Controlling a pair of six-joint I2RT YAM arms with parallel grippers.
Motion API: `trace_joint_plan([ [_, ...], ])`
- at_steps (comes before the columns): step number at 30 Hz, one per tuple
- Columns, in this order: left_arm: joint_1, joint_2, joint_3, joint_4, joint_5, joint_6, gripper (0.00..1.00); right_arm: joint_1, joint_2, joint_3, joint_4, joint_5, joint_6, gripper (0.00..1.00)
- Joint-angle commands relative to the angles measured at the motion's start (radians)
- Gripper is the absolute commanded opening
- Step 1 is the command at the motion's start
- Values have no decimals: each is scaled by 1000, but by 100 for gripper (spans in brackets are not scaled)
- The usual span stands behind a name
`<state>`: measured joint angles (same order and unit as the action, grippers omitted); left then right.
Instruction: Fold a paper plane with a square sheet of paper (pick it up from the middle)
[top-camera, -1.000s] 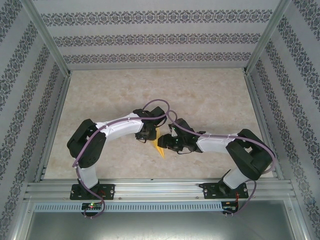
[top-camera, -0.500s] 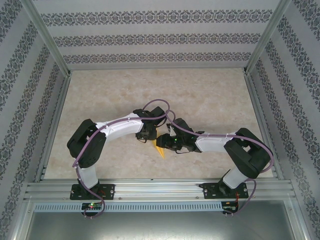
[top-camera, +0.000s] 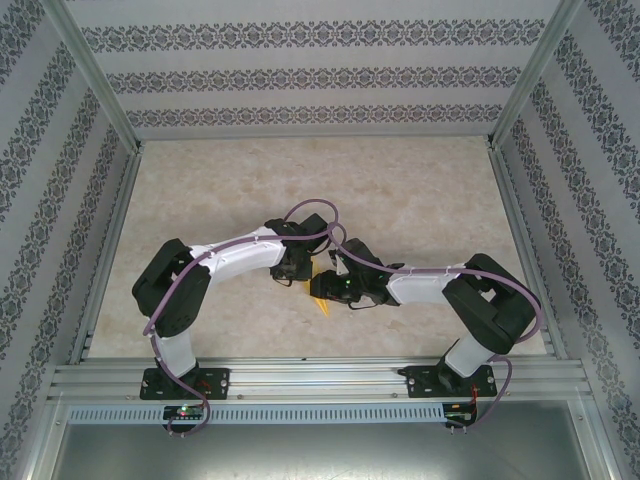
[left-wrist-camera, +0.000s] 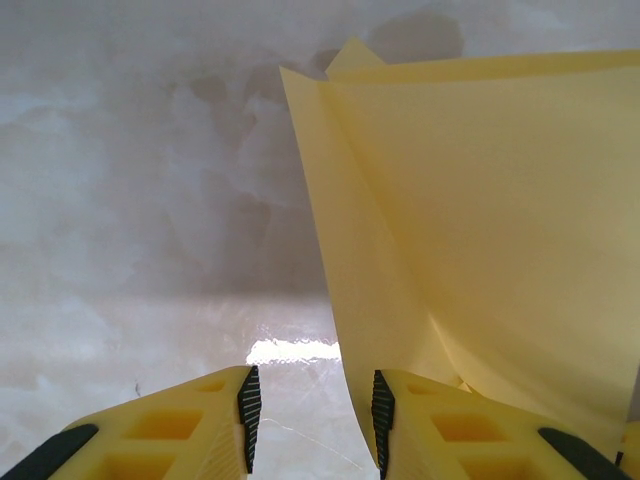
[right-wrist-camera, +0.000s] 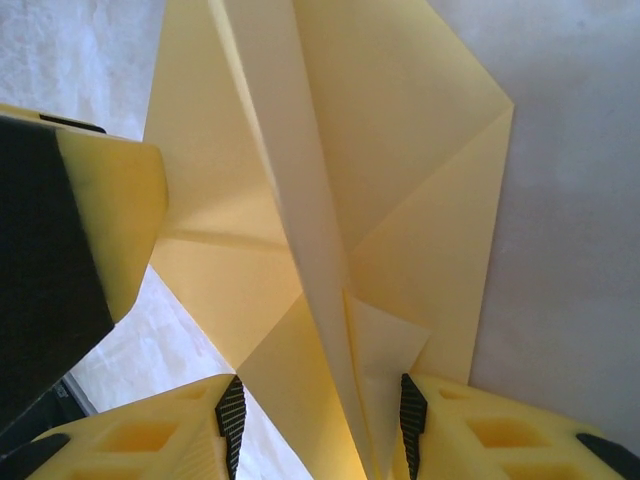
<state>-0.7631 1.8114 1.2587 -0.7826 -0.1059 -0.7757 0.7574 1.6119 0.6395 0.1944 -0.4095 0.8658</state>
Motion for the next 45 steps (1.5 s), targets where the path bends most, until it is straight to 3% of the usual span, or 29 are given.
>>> trace_joint_plan([
  [1, 12, -27, -5, 1, -12, -7, 38, 23, -3, 26, -7, 3, -49, 49],
  [12, 12, -35, -11, 1, -20, -16, 38, 36, 5, 79, -105, 109, -113, 43],
  [27, 13, -78, -32, 22, -14, -32, 36, 45, 69, 98, -115, 120, -122, 33],
  [37, 26, -92, -75, 31, -37, -55, 36, 56, 45, 98, -110, 123, -121, 38],
  [45, 45, -80, -126, 107, 7, -61, 37, 59, 4, 72, -77, 115, -83, 38],
])
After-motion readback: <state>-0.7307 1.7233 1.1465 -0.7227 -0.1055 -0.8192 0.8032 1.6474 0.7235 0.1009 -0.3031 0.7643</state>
